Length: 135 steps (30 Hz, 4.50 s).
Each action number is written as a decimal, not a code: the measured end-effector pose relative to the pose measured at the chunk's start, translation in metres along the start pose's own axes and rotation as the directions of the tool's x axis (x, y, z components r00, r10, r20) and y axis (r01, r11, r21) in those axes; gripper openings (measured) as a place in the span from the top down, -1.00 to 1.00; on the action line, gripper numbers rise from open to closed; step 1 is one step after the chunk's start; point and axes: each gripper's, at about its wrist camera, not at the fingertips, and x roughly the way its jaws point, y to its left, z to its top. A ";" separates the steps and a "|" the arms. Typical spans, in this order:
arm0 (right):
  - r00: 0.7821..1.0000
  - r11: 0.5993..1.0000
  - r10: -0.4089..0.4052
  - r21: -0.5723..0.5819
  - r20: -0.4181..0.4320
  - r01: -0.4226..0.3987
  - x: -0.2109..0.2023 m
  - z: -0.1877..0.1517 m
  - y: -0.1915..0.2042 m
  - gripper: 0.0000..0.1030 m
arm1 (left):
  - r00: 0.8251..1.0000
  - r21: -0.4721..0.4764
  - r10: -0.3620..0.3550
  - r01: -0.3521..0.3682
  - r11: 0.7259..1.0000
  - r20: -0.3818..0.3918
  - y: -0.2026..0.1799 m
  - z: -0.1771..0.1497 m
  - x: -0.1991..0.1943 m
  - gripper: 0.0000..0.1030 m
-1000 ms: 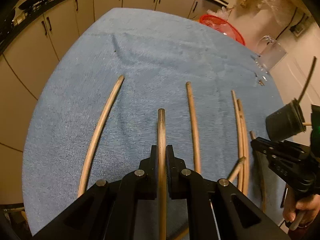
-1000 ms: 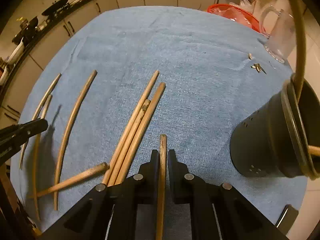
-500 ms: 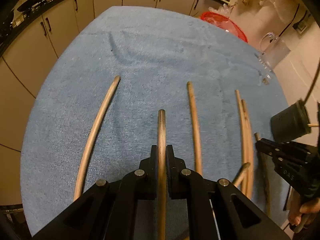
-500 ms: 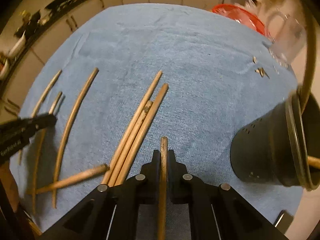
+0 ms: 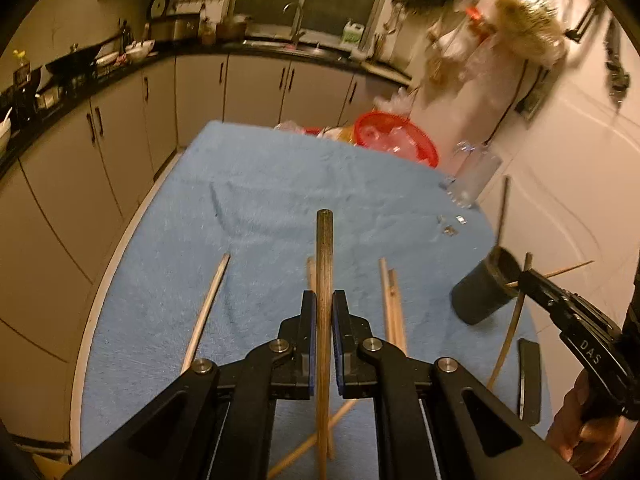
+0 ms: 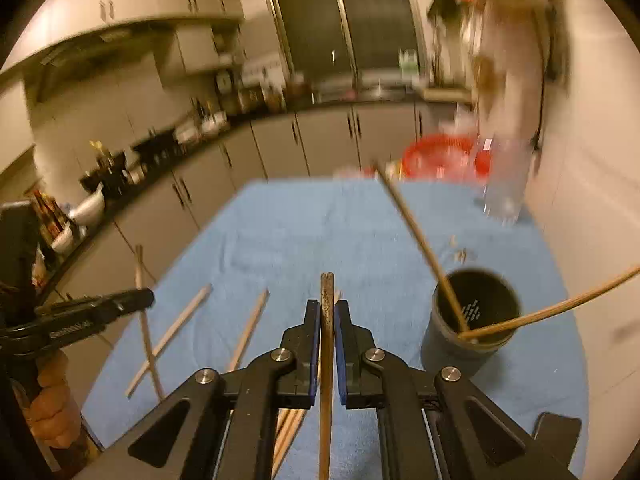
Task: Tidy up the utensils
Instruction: 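Lift both held chopsticks upright and carry them toward the black holder, then lower both held chopsticks into the black holder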
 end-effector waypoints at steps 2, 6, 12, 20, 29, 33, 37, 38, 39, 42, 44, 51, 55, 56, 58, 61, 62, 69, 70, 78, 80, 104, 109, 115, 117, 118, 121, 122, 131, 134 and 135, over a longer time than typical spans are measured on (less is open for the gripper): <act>0.997 1.000 -0.012 -0.009 0.077 0.013 -0.019 -0.001 0.009 0.86 | 1.000 0.013 -0.010 0.010 1.000 0.011 -0.004 0.001 -0.006 0.85; 0.987 1.000 -0.009 -0.019 0.158 0.013 -0.040 -0.007 0.020 0.86 | 0.999 0.039 -0.011 0.010 0.999 0.030 -0.010 0.001 -0.016 0.85; 0.983 1.000 0.002 -0.018 0.181 0.001 -0.056 -0.012 0.015 0.86 | 0.999 0.061 -0.019 0.017 0.998 0.038 -0.020 0.000 -0.024 0.85; 0.983 1.000 0.008 -0.010 0.183 -0.007 -0.058 -0.015 0.011 0.86 | 0.999 0.070 -0.022 0.020 0.997 0.037 -0.026 0.000 -0.027 0.85; 0.982 1.000 0.021 0.003 0.190 -0.022 -0.060 -0.013 0.006 0.86 | 0.999 0.073 -0.027 0.025 0.997 0.035 -0.027 0.000 -0.027 0.85; 0.981 1.000 0.020 0.009 0.195 -0.022 -0.061 -0.012 0.005 0.86 | 0.999 0.073 -0.035 0.032 0.997 0.036 -0.028 0.001 -0.028 0.85; 0.978 1.000 0.019 0.017 0.205 -0.023 -0.063 -0.011 0.003 0.86 | 0.998 0.077 -0.039 0.036 0.996 0.043 -0.029 0.003 -0.031 0.85; 0.978 1.000 0.019 0.018 0.209 -0.023 -0.064 -0.011 0.002 0.86 | 0.998 0.077 -0.038 0.034 0.996 0.046 -0.030 0.003 -0.031 0.85; 0.977 1.000 0.015 0.020 0.213 -0.020 -0.065 -0.010 0.001 0.86 | 0.998 0.077 -0.037 0.033 0.996 0.047 -0.030 0.003 -0.031 0.85; 0.976 0.999 0.015 0.029 0.215 -0.022 -0.066 -0.010 -0.002 0.86 | 0.998 0.079 -0.039 0.035 0.996 0.048 -0.031 0.003 -0.033 0.85; 0.975 0.999 0.011 0.031 0.221 -0.018 -0.068 -0.010 -0.003 0.86 | 0.998 0.085 -0.042 0.037 0.996 0.053 -0.030 0.002 -0.035 0.85; 0.973 0.999 0.012 0.034 0.232 -0.020 -0.072 -0.009 -0.002 0.86 | 0.997 0.093 -0.045 0.040 0.995 0.057 -0.032 0.003 -0.039 0.85; 0.972 0.999 0.014 0.035 0.237 -0.023 -0.074 -0.010 -0.003 0.86 | 0.997 0.099 -0.047 0.041 0.994 0.060 -0.034 0.004 -0.041 0.85; 0.971 0.999 0.014 0.036 0.237 -0.024 -0.075 -0.010 -0.004 0.86 | 0.997 0.101 -0.046 0.040 0.994 0.061 -0.035 0.005 -0.042 0.85; 0.970 0.999 0.015 0.039 0.242 -0.025 -0.077 -0.009 -0.005 0.86 | 0.997 0.103 -0.049 0.043 0.994 0.061 -0.035 0.006 -0.043 0.85; 0.969 0.999 0.015 0.042 0.248 -0.027 -0.079 -0.009 -0.007 0.86 | 0.997 0.111 -0.051 0.043 0.993 0.066 -0.037 0.006 -0.045 0.85; 0.968 0.999 0.014 0.044 0.250 -0.025 -0.080 -0.009 -0.007 0.86 | 0.996 0.114 -0.052 0.045 0.992 0.067 -0.038 0.007 -0.046 0.85; 0.961 0.998 0.004 0.058 0.278 -0.020 -0.095 -0.007 -0.014 0.86 | 0.995 0.136 -0.063 0.052 0.989 0.076 -0.048 0.012 -0.052 0.85; 0.958 0.998 -0.001 0.062 0.287 -0.018 -0.099 -0.005 -0.016 0.86 | 0.995 0.142 -0.067 0.055 0.988 0.079 -0.051 0.013 -0.054 0.85; 0.943 0.997 -0.025 0.078 0.330 -0.001 -0.125 0.008 -0.030 0.86 | 0.991 0.181 -0.103 0.086 0.980 0.084 -0.075 0.022 -0.062 0.85; 0.939 0.996 -0.024 0.084 0.342 -0.005 -0.132 0.014 -0.035 0.86 | 0.990 0.190 -0.117 0.099 0.977 0.084 -0.082 0.026 -0.064 0.85; 0.898 0.980 -0.132 0.193 0.419 0.054 -0.143 0.088 -0.111 0.86 | 0.977 0.259 -0.192 0.161 0.952 0.098 -0.177 0.097 -0.043 0.85; 0.883 0.978 -0.163 0.190 0.440 0.086 -0.140 0.100 -0.117 0.86 | 0.969 0.248 -0.212 0.177 0.953 0.123 -0.190 0.116 -0.040 0.85; 0.876 0.971 -0.207 0.204 0.436 0.127 -0.126 0.105 -0.126 0.86 | 0.967 0.228 -0.207 0.170 0.959 0.150 -0.207 0.125 -0.021 0.85; 0.875 0.967 -0.221 0.212 0.431 0.140 -0.120 0.104 -0.128 0.86 | 0.968 0.226 -0.205 0.169 0.959 0.147 -0.211 0.124 -0.009 0.85; 0.876 0.967 -0.224 0.211 0.427 0.145 -0.115 0.103 -0.128 0.86 | 0.970 0.225 -0.196 0.161 0.961 0.143 -0.212 0.122 -0.001 0.85; 0.876 0.963 -0.243 0.209 0.416 0.167 -0.103 0.101 -0.128 0.86 | 0.974 0.213 -0.193 0.165 0.963 0.118 -0.212 0.118 0.017 0.85; 0.878 0.963 -0.246 0.208 0.411 0.172 -0.098 0.101 -0.128 0.86 | 0.976 0.211 -0.187 0.161 0.964 0.112 -0.212 0.117 0.023 0.85; 0.904 0.957 -0.270 0.191 0.331 0.216 -0.057 0.093 -0.126 0.86 | 0.986 0.200 -0.157 0.144 0.969 0.055 -0.203 0.102 0.055 0.85; 0.914 0.955 -0.278 0.187 0.296 0.230 -0.045 0.088 -0.127 0.86 | 0.988 0.189 -0.152 0.143 0.972 0.034 -0.199 0.100 0.063 0.84; 0.917 0.954 -0.280 0.184 0.283 0.235 -0.041 0.087 -0.127 0.86 | 0.988 0.188 -0.151 0.144 0.972 0.029 -0.198 0.099 0.065 0.84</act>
